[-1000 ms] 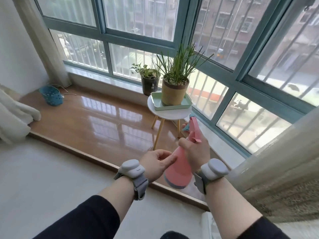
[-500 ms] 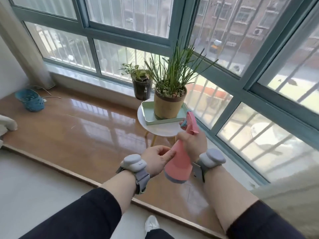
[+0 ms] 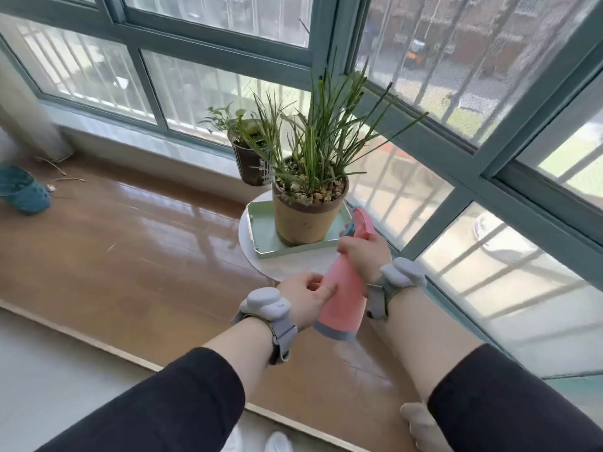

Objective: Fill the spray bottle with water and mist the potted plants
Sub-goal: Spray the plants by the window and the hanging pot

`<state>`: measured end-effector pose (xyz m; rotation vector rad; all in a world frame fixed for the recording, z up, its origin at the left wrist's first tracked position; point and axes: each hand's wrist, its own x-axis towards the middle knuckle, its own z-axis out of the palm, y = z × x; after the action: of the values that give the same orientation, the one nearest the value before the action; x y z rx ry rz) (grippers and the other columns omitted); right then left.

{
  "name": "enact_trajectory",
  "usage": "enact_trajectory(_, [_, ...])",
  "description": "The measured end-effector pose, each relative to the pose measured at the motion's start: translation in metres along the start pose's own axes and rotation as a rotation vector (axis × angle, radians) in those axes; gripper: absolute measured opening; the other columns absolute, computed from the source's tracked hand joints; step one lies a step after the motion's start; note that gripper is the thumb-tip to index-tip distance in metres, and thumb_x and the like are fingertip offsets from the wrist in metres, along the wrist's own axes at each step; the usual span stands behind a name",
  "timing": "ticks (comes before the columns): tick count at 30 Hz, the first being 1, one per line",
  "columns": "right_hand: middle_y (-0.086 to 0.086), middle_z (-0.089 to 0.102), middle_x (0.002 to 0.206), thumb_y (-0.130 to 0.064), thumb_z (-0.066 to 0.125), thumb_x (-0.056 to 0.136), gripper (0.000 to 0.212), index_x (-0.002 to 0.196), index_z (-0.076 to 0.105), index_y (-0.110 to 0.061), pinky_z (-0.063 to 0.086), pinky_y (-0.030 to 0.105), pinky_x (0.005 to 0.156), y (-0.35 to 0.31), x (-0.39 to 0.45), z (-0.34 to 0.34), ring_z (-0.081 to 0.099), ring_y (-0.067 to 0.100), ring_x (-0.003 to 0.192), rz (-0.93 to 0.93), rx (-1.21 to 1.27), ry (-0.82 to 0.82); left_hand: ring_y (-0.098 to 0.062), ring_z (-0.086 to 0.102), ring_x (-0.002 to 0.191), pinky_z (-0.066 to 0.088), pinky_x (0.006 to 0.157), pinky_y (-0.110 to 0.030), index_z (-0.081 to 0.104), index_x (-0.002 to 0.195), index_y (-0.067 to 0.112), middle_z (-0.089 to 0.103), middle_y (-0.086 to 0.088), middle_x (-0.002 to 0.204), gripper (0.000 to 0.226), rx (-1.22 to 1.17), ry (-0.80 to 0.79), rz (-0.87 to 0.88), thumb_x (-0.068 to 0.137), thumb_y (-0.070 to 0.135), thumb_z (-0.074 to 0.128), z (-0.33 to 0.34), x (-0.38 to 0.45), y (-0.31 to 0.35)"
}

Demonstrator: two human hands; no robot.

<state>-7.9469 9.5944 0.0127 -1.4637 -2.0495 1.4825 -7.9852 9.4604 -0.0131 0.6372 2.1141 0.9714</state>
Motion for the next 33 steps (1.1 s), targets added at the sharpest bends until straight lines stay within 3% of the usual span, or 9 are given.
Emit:
enact_trajectory(5, [0.003, 0.054, 0.07, -0.021, 0.055, 0.051, 0.025, 0.075, 0.06, -0.016, 0.036, 0.034, 0.062, -0.009, 0.041, 0.006, 0.045, 0.021, 0.064, 0.043, -0.003, -0.036, -0.012, 0.053, 0.081, 0.033, 0.048, -0.015, 0.063, 0.12, 0.021, 0.065, 0.004, 0.107, 0.036, -0.03, -0.024, -0.022, 0.093, 0.043, 0.053, -0.004, 0.031, 0.018])
enact_trajectory(7, [0.002, 0.052, 0.069, -0.024, 0.055, 0.046, 0.02, 0.065, 0.056, -0.019, 0.035, 0.034, 0.062, -0.01, 0.054, 0.009, 0.044, 0.021, 0.064, 0.078, -0.006, -0.029, -0.013, 0.052, 0.08, 0.033, 0.046, -0.012, 0.064, 0.108, 0.025, 0.062, 0.006, 0.097, 0.024, -0.043, -0.034, -0.029, 0.094, 0.04, 0.053, -0.004, 0.042, 0.018])
enact_trajectory(9, [0.001, 0.054, 0.067, -0.025, 0.056, 0.042, 0.027, 0.068, 0.06, -0.021, 0.035, 0.035, 0.061, -0.007, 0.064, 0.013, 0.045, 0.021, 0.064, 0.106, 0.022, -0.017, -0.013, 0.052, 0.083, 0.036, 0.048, -0.012, 0.064, 0.099, 0.028, 0.06, 0.009, 0.09, 0.016, -0.052, -0.035, -0.05, 0.094, 0.04, 0.053, -0.003, 0.051, 0.019])
enact_trajectory(12, [0.0, 0.052, 0.062, -0.025, 0.057, 0.042, 0.023, 0.065, 0.058, -0.022, 0.034, 0.036, 0.059, -0.001, 0.076, 0.017, 0.044, 0.021, 0.06, 0.121, 0.047, -0.013, -0.012, 0.052, 0.089, 0.039, 0.062, -0.023, 0.062, 0.122, 0.018, 0.065, 0.002, 0.111, 0.037, -0.029, -0.033, -0.056, 0.094, 0.04, 0.053, -0.005, 0.059, 0.02])
enact_trajectory(15, [0.002, 0.049, 0.062, -0.026, 0.057, 0.043, 0.017, 0.057, 0.051, -0.019, 0.032, 0.036, 0.059, -0.005, 0.079, 0.016, 0.041, 0.021, 0.06, 0.12, 0.02, -0.011, -0.011, 0.052, 0.093, 0.036, 0.075, -0.02, 0.061, 0.124, 0.016, 0.064, 0.001, 0.119, 0.04, -0.013, -0.035, -0.062, 0.093, 0.041, 0.054, -0.005, 0.067, 0.019])
enact_trajectory(22, [0.002, 0.047, 0.066, -0.016, 0.06, 0.06, 0.015, 0.074, 0.053, -0.019, 0.034, 0.032, 0.062, -0.008, 0.086, 0.012, 0.041, 0.02, 0.063, 0.099, 0.049, 0.003, -0.015, 0.061, 0.102, 0.038, 0.077, -0.019, 0.063, 0.123, 0.018, 0.068, 0.0, 0.117, 0.04, -0.06, -0.023, -0.076, 0.091, 0.041, 0.057, -0.004, 0.076, 0.022])
enact_trajectory(26, [0.003, 0.046, 0.067, -0.019, 0.056, 0.048, 0.025, 0.073, 0.054, -0.022, 0.033, 0.034, 0.061, -0.006, 0.091, 0.016, 0.04, 0.02, 0.065, 0.085, 0.063, 0.028, -0.016, 0.062, 0.103, 0.039, 0.076, -0.019, 0.064, 0.123, 0.019, 0.068, 0.0, 0.115, 0.039, -0.069, 0.002, -0.091, 0.09, 0.04, 0.058, -0.004, 0.076, 0.024])
enact_trajectory(30, [0.004, 0.049, 0.069, -0.019, 0.057, 0.049, 0.042, 0.086, 0.063, 0.0, 0.034, 0.034, 0.062, -0.003, 0.091, 0.014, 0.042, 0.019, 0.065, 0.08, 0.079, 0.014, -0.014, 0.06, 0.102, 0.038, 0.078, -0.018, 0.062, 0.126, 0.018, 0.067, 0.0, 0.118, 0.042, -0.053, 0.005, -0.087, 0.091, 0.041, 0.057, -0.004, 0.073, 0.025])
enact_trajectory(33, [0.002, 0.046, 0.063, -0.019, 0.057, 0.05, 0.017, 0.066, 0.055, -0.015, 0.034, 0.034, 0.062, -0.004, 0.089, 0.017, 0.041, 0.021, 0.063, 0.109, 0.037, 0.013, -0.012, 0.058, 0.097, 0.038, 0.078, -0.019, 0.063, 0.123, 0.017, 0.067, 0.0, 0.116, 0.041, -0.052, 0.001, -0.08, 0.09, 0.042, 0.058, -0.005, 0.071, 0.023])
